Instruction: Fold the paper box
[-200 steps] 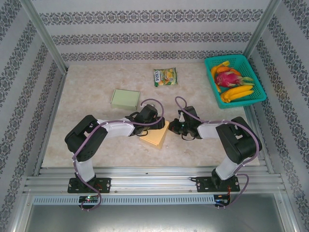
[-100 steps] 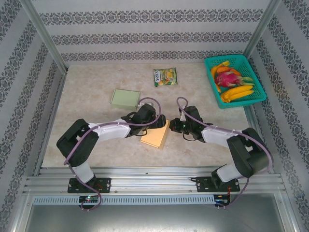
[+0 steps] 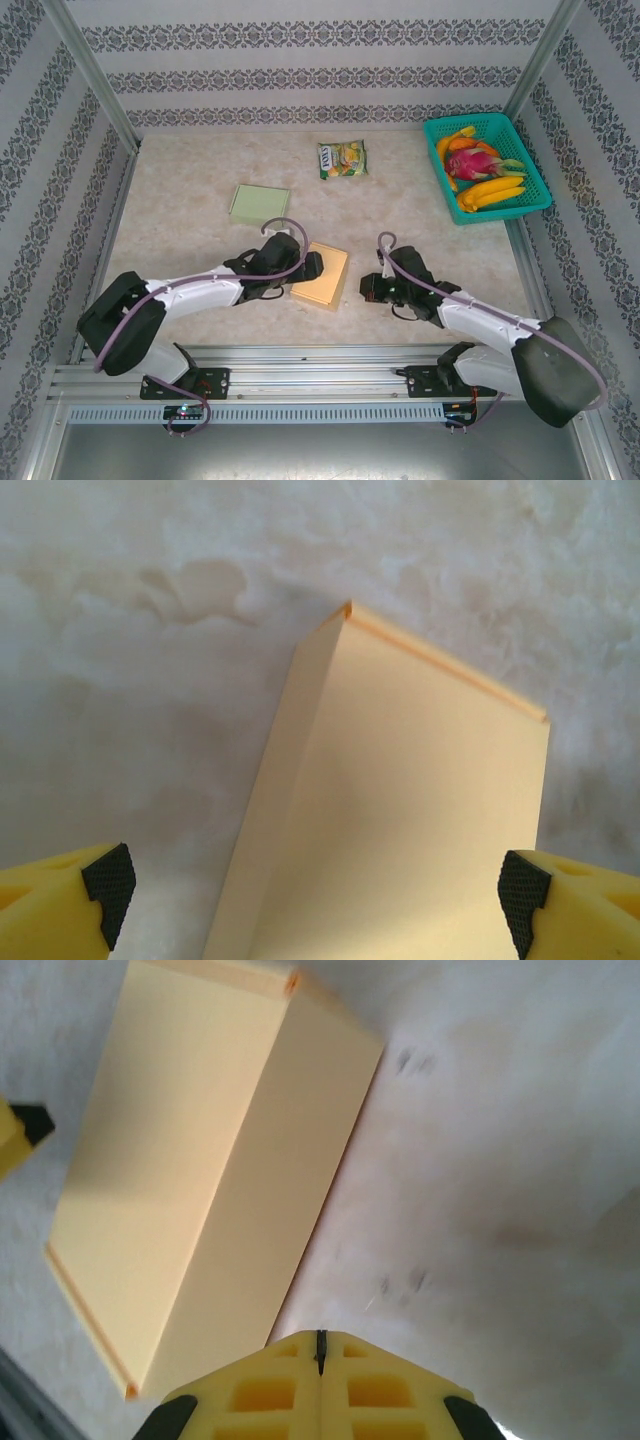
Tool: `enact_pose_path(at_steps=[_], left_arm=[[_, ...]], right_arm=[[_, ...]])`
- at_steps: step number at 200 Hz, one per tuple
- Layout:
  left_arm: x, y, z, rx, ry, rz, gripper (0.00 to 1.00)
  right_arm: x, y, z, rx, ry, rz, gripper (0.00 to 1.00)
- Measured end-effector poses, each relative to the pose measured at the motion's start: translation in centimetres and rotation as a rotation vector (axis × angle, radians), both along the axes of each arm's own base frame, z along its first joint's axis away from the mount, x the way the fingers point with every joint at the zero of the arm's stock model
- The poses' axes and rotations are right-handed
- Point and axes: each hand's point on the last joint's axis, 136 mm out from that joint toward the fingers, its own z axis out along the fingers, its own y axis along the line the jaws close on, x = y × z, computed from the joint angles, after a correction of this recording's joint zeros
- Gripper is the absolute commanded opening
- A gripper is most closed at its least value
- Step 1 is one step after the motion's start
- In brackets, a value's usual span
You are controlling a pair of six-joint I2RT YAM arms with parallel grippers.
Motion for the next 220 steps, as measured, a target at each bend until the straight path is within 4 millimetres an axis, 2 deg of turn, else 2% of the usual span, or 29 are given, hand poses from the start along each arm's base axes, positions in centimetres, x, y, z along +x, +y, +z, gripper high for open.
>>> enact_pose_path(at_steps=[38, 71, 133, 184, 220], left_arm=[[-2.4, -1.0, 0.0, -0.009, 0.005, -0.056, 0.95], [-2.8, -1.5, -0.1, -0.013, 0.009, -0.059, 0.95], [-3.6, -1.9, -2.0, 0.021, 0.048, -0.057, 0.95], [-4.4, -2.6, -3.1, 0.006, 0.078, -0.028, 0.94], [-5.0, -3.1, -3.3, 0.015, 0.033, 0.036, 0.94]], right_arm=[[-4.0, 1.5, -2.2, -0.036, 0.048, 0.087, 0.0], [-5.2, 2.8, -3.1, -0.05, 0.069, 0.114, 0.0], [-4.6, 3.6, -3.9, -0.051, 0.074, 0.095, 0.0], [-3.8, 5.4, -4.0, 0.015, 0.079, 0.081, 0.0], [-3.5, 6.4, -4.0, 0.044, 0.065, 0.041, 0.0]])
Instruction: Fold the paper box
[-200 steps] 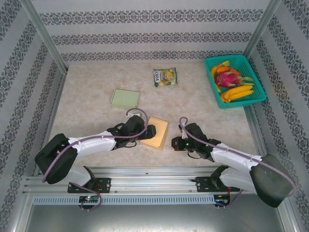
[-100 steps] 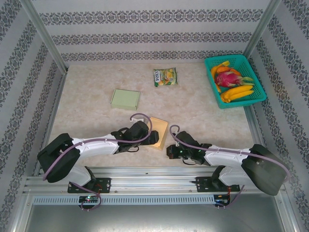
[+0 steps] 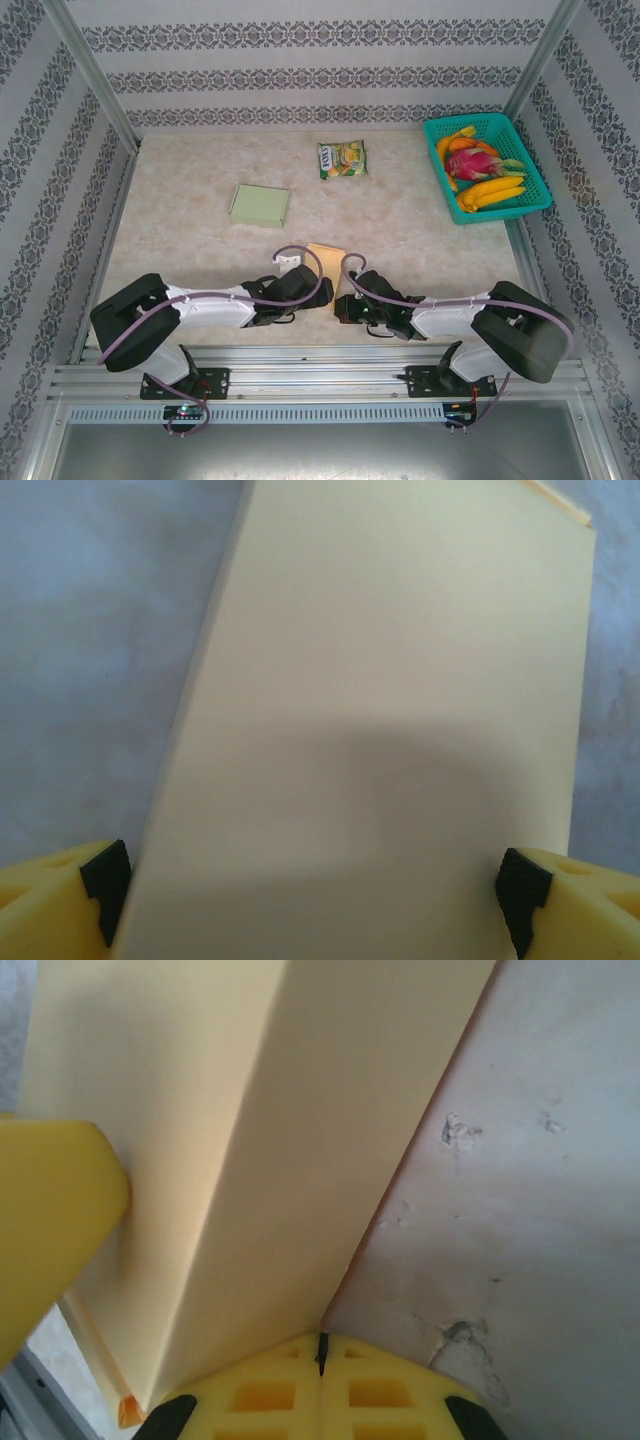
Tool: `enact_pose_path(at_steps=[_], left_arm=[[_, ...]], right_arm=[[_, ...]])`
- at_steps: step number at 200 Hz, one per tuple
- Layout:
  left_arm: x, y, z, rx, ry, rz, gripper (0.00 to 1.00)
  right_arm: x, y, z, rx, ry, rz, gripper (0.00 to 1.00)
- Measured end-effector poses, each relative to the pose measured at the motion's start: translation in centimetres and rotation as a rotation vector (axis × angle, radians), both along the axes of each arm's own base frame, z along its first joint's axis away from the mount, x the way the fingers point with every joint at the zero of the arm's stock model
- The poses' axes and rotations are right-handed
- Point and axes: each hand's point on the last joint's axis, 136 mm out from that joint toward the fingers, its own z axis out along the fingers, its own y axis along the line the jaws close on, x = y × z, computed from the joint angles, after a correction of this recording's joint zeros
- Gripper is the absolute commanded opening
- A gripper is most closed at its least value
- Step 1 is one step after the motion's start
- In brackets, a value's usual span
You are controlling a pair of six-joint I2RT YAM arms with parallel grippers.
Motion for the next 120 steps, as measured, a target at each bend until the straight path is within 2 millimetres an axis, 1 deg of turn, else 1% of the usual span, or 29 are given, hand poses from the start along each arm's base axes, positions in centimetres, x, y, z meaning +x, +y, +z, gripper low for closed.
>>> enact_pose_path(at_steps=[56, 120], left_arm=[[0.11, -0.12, 0.02, 0.034, -0.046, 0.053, 0.94], [-0.06, 0.61, 0.59, 0.075, -0.05, 0.062, 0.95]], right_arm=[[0.17, 0.35, -0.03, -0.026, -0.051, -0.044, 0.0], [0.31, 0.49, 0.35, -0.04, -0.105, -0.055, 0.0]])
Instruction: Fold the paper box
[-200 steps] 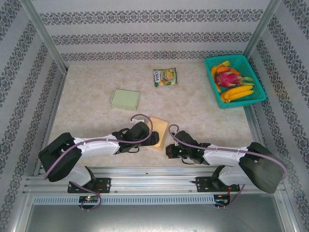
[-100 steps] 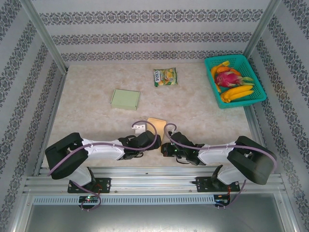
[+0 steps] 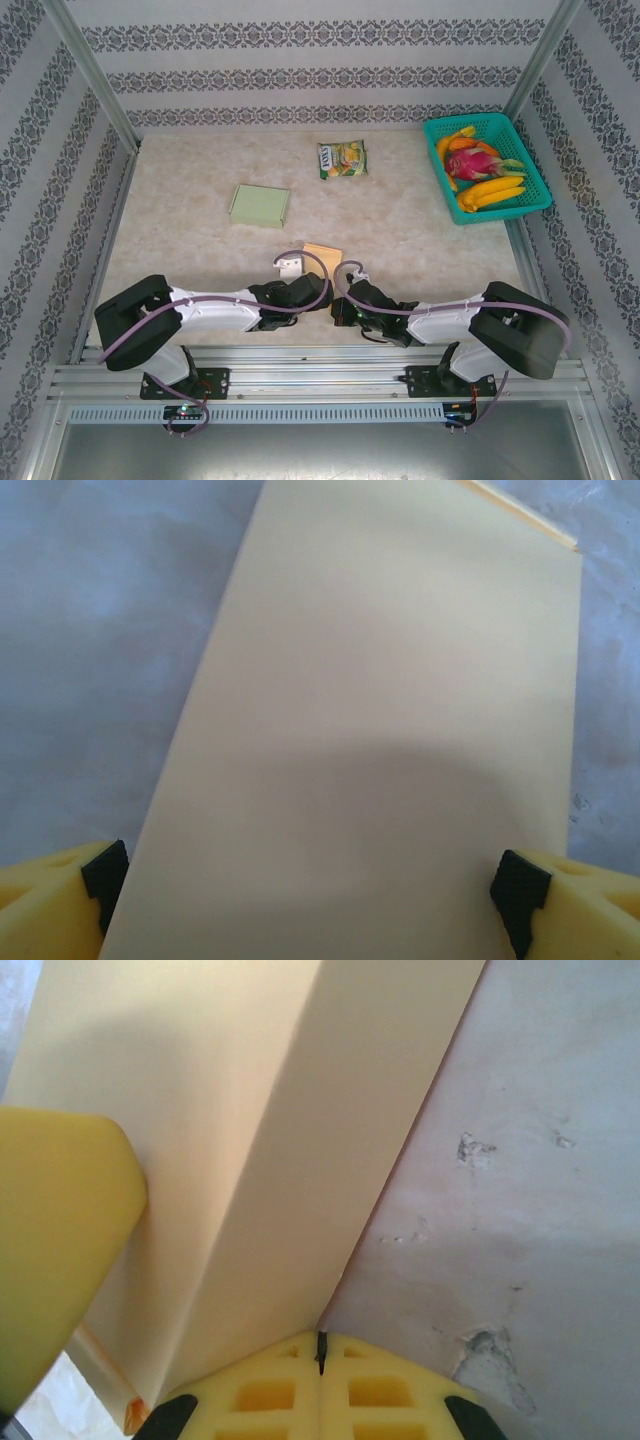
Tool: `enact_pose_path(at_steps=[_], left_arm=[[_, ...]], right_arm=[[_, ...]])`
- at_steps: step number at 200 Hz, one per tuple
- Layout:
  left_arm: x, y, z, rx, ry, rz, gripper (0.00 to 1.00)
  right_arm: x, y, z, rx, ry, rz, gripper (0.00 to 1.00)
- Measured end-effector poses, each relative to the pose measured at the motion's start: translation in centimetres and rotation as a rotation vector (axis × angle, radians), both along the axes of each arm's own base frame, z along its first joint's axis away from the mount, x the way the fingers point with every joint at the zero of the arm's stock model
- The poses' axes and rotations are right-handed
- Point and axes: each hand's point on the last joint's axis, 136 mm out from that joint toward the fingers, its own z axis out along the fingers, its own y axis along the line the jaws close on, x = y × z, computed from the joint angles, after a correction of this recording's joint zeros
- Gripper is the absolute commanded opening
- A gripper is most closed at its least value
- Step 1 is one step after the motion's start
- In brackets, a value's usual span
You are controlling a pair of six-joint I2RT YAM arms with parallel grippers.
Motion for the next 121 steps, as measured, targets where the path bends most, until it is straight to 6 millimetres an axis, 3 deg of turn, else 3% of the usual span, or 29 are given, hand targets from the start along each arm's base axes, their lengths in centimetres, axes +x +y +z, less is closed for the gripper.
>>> enact_pose_path(at_steps=[43, 76, 121], left_arm=[[-0.4, -0.1, 1.0, -0.039, 0.02, -0.018, 0.96], [0.5, 0.3, 2.1, -0.095, 0.022, 0.001, 0.97], [2.3, 2.6, 3.3, -0.103, -0.008, 0.056, 0.97]], right_arm=[[-0.3, -0.8, 0.6, 0.022, -0.027, 0.001, 0.0], [0.7, -1.9, 2.6, 0.041, -0.077, -0.018, 0.0], [2.2, -5.9, 3.4, 0.008, -0.092, -0.099, 0.0]])
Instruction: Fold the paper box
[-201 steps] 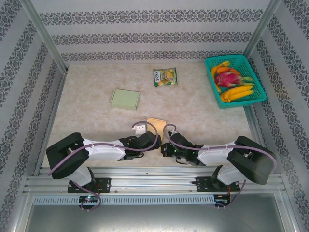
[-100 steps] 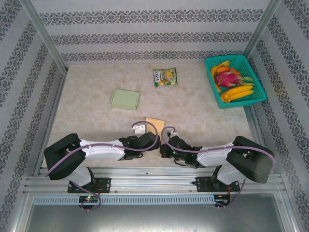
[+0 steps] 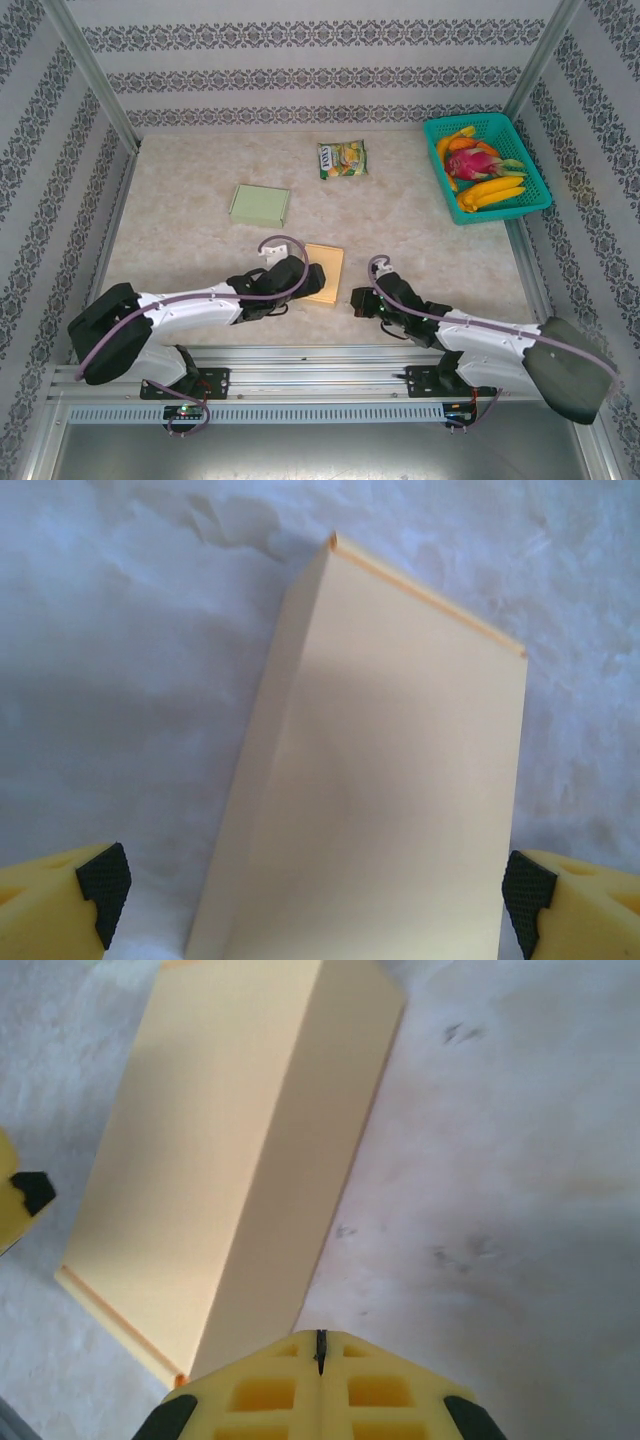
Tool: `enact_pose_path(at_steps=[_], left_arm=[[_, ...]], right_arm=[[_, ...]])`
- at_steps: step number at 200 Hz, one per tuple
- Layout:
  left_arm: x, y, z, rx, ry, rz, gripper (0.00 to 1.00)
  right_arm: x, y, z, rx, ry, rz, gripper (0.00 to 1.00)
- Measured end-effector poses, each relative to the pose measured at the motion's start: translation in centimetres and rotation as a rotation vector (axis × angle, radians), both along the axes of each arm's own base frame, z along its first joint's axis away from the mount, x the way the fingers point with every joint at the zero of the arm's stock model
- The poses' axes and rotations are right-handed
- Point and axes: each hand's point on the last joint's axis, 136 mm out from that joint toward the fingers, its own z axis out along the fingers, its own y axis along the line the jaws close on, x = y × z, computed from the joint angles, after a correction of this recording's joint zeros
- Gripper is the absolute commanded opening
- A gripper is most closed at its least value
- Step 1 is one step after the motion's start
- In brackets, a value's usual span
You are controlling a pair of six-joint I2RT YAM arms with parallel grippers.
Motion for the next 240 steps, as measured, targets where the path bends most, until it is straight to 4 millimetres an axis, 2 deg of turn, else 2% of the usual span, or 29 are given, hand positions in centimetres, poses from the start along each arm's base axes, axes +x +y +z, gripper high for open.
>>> enact_pose_path(at_steps=[33, 51, 63, 96, 129, 185, 219, 240], left_arm=[[1.1, 1.0, 0.4, 0.028, -0.023, 0.001, 0.98], [2.0, 1.0, 0.2, 0.055, -0.032, -0.009, 0.98], [2.9, 0.6, 0.2, 0.067, -0.036, -0.015, 0.98], [5.8, -0.8, 0.1, 0.08, -0.041, -0.031, 0.97], [7.4, -2.7, -0.5, 0.095, -0.036, -0.071, 0.97], [7.9, -4.4, -2.6, 0.108, 0.007, -0.126, 0.96], [8.3, -4.8, -3.5, 0.076, 0.03, -0.139, 0.94], [8.4, -5.1, -3.4, 0.068, 0.026, -0.143, 0.94]], right_arm=[[2.1, -3.0, 0.4, 0.0, 0.011, -0.071, 0.0], [3.3, -3.5, 0.0, 0.001, 0.053, -0.075, 0.0], [4.3, -3.1, -0.2, 0.003, 0.087, -0.058, 0.0], [6.9, -0.4, -0.2, 0.042, 0.122, 0.014, 0.0], [8.5, 1.1, -1.3, 0.055, 0.15, 0.051, 0.0], [9.9, 1.9, -3.3, 0.079, 0.191, 0.067, 0.0], [10.2, 2.3, -3.2, 0.12, 0.184, 0.086, 0.0], [10.2, 2.4, -3.1, 0.14, 0.176, 0.078, 0.0]])
